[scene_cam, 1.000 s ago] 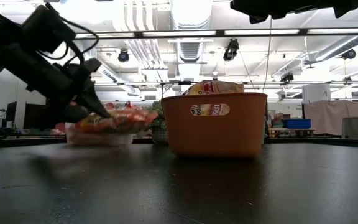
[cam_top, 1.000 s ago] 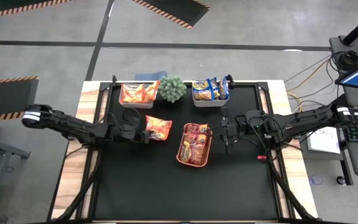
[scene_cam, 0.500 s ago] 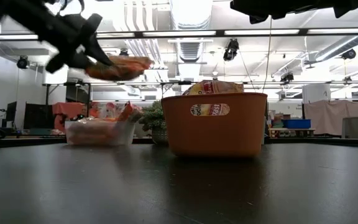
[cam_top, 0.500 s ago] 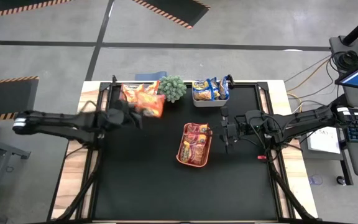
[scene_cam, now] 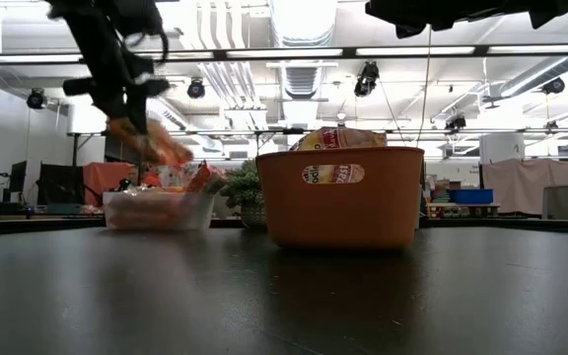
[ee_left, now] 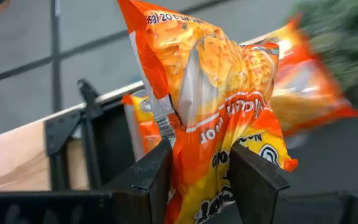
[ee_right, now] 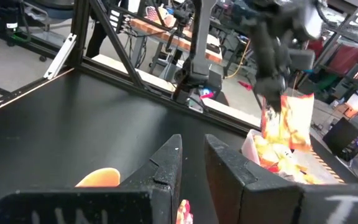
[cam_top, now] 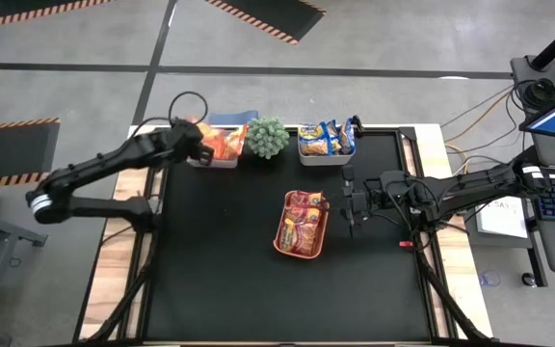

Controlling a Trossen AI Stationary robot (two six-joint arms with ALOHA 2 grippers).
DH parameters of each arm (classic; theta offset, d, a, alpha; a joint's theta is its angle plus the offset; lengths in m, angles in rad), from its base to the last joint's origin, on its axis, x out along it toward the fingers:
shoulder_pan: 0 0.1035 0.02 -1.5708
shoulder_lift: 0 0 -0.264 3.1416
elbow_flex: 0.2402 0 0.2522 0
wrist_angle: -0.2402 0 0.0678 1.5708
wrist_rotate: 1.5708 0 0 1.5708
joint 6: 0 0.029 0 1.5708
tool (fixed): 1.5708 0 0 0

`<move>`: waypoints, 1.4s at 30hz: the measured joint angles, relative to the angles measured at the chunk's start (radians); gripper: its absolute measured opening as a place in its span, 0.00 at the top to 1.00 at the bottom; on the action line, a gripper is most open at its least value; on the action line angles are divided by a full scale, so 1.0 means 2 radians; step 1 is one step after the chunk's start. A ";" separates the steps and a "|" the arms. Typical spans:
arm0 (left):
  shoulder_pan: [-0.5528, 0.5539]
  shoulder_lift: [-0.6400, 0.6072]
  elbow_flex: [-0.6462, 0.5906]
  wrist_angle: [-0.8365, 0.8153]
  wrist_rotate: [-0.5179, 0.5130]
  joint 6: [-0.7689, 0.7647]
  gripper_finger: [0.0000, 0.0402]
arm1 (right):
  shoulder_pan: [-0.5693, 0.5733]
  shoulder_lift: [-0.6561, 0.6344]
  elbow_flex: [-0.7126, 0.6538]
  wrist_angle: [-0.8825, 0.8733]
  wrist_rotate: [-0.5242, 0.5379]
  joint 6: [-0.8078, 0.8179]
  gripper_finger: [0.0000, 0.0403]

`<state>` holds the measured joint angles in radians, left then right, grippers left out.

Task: Sort Maruchan noodles
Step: Put the orange noodle pack into the transparent bin

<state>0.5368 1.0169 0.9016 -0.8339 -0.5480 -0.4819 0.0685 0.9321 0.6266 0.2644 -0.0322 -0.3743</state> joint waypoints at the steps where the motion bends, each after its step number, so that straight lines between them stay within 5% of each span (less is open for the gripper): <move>1: 0.013 0.013 0.000 0.002 0.003 0.007 0.69 | 0.000 0.000 0.000 -0.001 0.000 0.000 0.85; 19: 0.046 0.091 0.000 0.077 0.034 0.028 0.68 | -0.022 0.000 0.000 -0.005 0.003 -0.008 0.85; 37: 0.053 0.103 0.024 0.047 -0.011 0.057 0.39 | -0.042 0.000 0.000 -0.012 0.003 -0.010 0.85; 42: 0.033 0.098 0.040 0.085 0.050 0.144 0.40 | -0.042 0.000 0.000 -0.012 0.003 -0.011 0.85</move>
<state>0.6037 1.2132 0.9807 -0.6638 -0.4470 -0.1932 -0.0158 0.9321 0.6266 0.2398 -0.0257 -0.3958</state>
